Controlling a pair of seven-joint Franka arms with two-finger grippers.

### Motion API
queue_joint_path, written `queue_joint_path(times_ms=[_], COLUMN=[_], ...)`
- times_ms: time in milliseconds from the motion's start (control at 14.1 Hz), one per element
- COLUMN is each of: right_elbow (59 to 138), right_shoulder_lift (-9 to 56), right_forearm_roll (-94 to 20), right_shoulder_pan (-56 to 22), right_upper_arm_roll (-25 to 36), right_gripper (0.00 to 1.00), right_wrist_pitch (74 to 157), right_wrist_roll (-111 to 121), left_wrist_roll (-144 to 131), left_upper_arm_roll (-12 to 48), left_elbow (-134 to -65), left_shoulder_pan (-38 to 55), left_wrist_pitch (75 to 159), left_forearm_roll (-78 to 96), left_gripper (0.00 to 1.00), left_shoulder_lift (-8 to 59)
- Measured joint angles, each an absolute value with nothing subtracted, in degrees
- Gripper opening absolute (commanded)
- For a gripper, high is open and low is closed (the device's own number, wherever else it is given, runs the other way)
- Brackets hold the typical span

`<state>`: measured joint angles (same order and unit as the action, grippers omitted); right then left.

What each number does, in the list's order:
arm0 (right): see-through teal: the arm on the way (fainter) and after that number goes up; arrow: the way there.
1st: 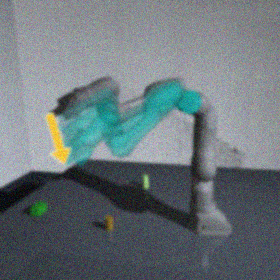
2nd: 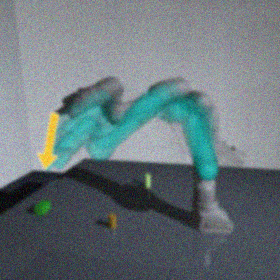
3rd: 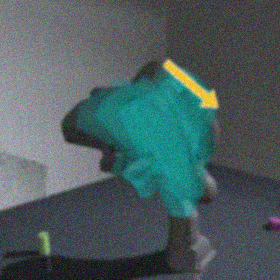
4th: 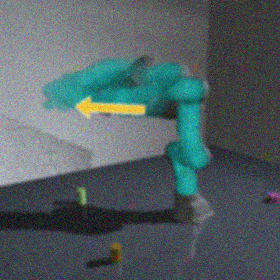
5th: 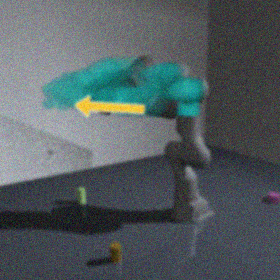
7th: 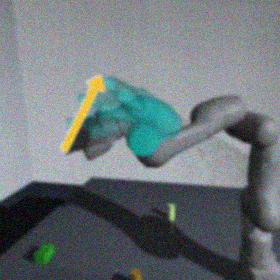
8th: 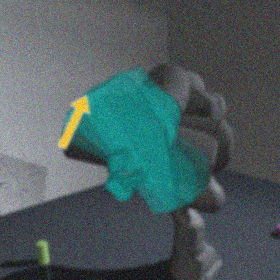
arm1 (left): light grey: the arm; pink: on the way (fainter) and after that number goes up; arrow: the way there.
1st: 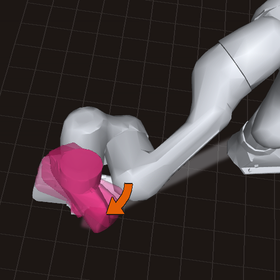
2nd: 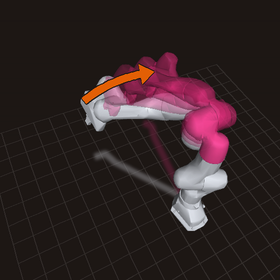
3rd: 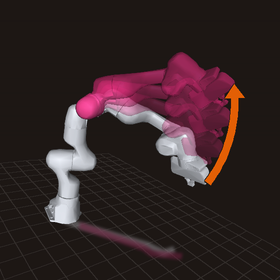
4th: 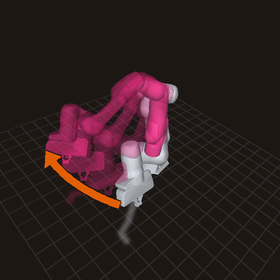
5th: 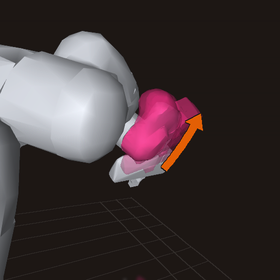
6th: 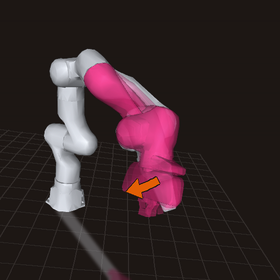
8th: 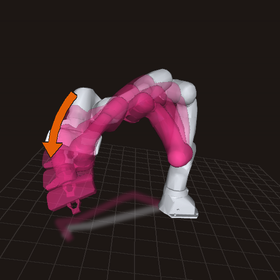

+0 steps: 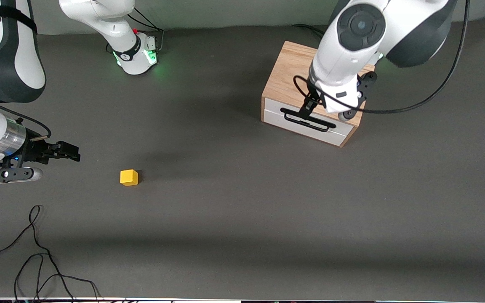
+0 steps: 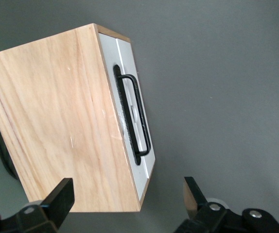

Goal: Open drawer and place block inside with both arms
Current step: 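Hook the drawer handle with the left gripper while the right gripper approaches the cube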

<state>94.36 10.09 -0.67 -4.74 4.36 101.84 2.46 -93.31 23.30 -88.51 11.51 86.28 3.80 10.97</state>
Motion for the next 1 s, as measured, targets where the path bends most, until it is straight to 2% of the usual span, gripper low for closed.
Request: queue_joint_path(times_ms=[213,498,782,995], right_elbow=[94.3,94.3,94.4,96.5], right_shoulder_lift=[11.0,12.3,13.0,12.9], right_forearm_roll=[-0.7,-0.7,-0.7,-1.1], right_shoulder_pan=[-5.0,-5.2,-5.2,-5.2], right_upper_arm_roll=[4.2,4.2,4.2,4.2], right_gripper=[1.0,1.0,1.0,1.0], right_wrist_pitch=[102.6,102.7,103.1,107.6], right_wrist_roll=[2.6,2.6,2.6,2.6], left_wrist_roll=[-93.5,-95.9,-100.7,-102.1], left_upper_arm_roll=[22.7,22.6,22.7,22.7], left_elbow=[-90.2,-93.6,-96.0,-96.3], left_shoulder_pan=[11.4,11.3,11.4,11.4], left_wrist_pitch=[87.6,94.4,99.0,99.9], left_forearm_roll=[2.0,-1.5,-2.9,-3.4], left_gripper=[1.0,1.0,1.0,1.0], left_shoulder_lift=[15.3,20.2,22.4,23.5])
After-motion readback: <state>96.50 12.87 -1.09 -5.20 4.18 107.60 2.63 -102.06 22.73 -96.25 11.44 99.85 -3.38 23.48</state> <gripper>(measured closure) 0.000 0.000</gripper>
